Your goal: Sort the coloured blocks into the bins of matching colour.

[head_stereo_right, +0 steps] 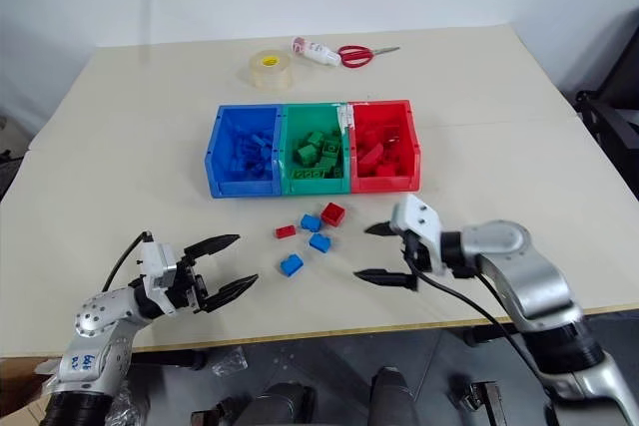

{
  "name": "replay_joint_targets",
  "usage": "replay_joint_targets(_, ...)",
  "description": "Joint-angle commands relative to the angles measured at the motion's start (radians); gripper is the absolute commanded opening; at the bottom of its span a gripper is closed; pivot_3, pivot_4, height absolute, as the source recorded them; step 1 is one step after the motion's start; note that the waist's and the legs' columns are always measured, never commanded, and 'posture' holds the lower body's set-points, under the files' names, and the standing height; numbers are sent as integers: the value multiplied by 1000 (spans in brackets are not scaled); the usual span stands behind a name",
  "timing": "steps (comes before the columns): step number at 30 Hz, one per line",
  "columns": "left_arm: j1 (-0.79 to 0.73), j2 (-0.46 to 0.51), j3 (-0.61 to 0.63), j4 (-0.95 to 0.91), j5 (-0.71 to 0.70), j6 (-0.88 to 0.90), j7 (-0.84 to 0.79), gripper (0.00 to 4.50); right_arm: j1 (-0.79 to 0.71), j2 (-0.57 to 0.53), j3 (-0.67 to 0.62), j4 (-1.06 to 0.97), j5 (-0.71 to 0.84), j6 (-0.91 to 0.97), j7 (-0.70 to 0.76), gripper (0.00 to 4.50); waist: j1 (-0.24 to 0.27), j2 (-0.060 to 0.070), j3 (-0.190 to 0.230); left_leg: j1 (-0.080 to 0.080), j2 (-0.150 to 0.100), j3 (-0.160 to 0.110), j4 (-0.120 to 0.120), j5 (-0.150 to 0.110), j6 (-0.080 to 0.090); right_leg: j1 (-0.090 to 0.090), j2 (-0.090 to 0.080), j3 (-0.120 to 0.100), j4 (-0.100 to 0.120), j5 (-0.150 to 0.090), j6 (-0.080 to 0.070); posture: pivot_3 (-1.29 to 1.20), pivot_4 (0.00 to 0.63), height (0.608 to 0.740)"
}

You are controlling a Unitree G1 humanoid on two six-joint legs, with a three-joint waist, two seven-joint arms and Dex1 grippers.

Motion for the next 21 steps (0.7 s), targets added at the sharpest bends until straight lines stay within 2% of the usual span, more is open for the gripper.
replay_joint_targets(1,-3,13,17,4,-11,-19,-20,4500,38,-28,-58,-92,35,31,-26,4466,6,0,0,0,0,1,0,0,0,0,0,0,0,0,0,0,150,740)
replay_joint_targets(4,-4,15,16,12,-7,-23,-28,4500,30,-7,-47,-105,31,72,-76,4466,14,0,0,1,1,3,0,0,0,0,0,0,-1,0,1,0,150,740)
replay_joint_targets(10,7,-4,0,0,3,-33,-17,4500,-67,116,57,-49,-11,87,-156,4466,14,0,0,1,1,3,1,-1,0,0,0,0,-1,1,1,0,150,740)
replay_joint_targets(14,42,-10,2,-39,1,-32,0,4500,-143,220,148,49,-71,34,-189,4466,10,0,0,2,1,3,0,-1,0,0,0,0,0,1,1,0,150,740)
replay_joint_targets(21,102,-3,19,-101,-2,-30,32,4500,-219,337,246,206,-155,-65,-191,4466,12,0,0,2,1,3,1,-1,0,0,0,0,0,1,0,0,150,740)
